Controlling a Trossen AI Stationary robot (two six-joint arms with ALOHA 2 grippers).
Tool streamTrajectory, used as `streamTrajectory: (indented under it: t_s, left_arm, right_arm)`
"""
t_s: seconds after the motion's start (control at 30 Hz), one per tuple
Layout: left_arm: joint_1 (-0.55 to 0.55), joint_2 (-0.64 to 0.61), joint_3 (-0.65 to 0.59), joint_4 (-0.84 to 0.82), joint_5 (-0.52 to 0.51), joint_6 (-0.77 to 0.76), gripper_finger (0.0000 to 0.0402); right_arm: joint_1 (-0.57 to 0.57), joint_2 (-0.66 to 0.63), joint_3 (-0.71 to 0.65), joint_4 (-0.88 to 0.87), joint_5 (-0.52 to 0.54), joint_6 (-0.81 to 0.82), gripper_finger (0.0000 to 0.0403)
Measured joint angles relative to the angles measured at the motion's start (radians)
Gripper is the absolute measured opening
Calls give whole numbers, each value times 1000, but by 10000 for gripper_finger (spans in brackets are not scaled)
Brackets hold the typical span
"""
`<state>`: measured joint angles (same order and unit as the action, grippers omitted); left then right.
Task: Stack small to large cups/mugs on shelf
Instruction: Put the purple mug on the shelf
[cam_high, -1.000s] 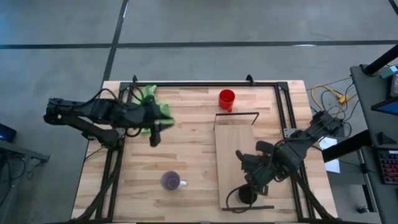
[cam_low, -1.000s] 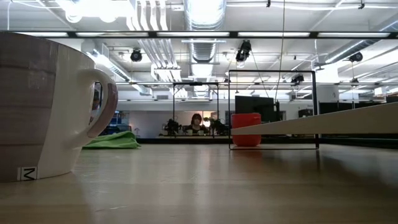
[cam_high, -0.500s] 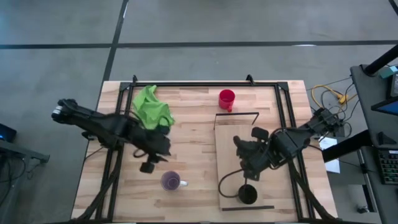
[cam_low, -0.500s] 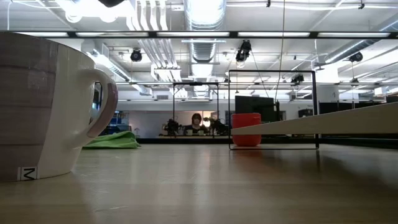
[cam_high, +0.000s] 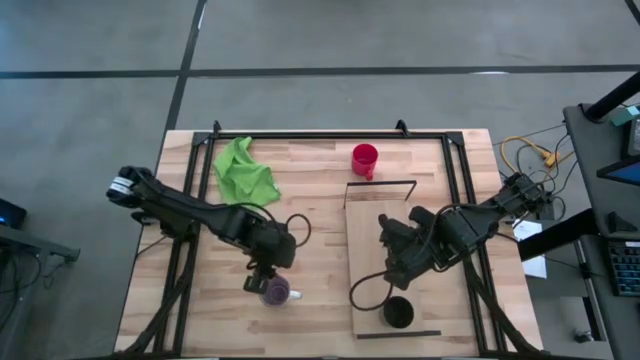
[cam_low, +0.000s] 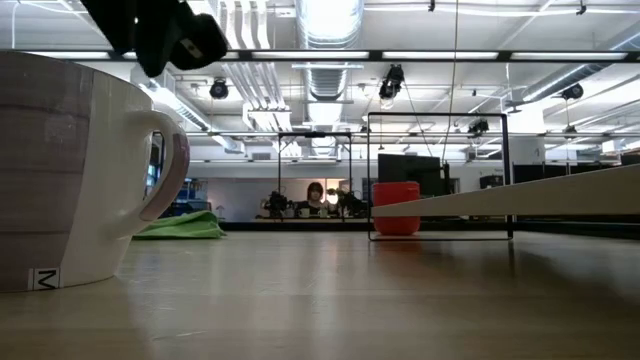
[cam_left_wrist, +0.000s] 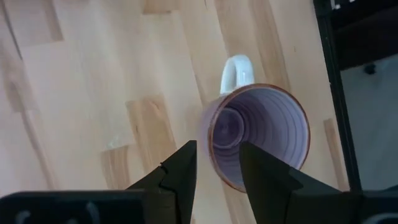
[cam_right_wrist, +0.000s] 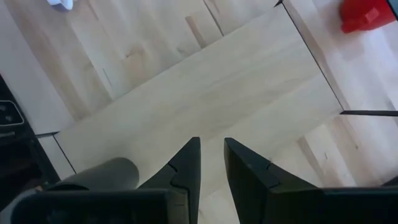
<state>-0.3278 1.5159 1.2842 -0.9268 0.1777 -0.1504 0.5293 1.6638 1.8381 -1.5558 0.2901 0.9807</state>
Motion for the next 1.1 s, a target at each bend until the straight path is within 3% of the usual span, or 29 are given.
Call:
streamTrajectory:
  t_s: [0.3,0.63,1.1]
  left_arm:
    - [-9,21,0,1,8,53,107]
    - [-9,42,-21,28,4,61,107]
    - [-9,80,-40,108,1,59,107]
  right_arm:
    - [-5,0,0,33,4,14,66]
    - [-6,1,0,63,77,62,66]
    - [-6,1,0,81,78,67,66]
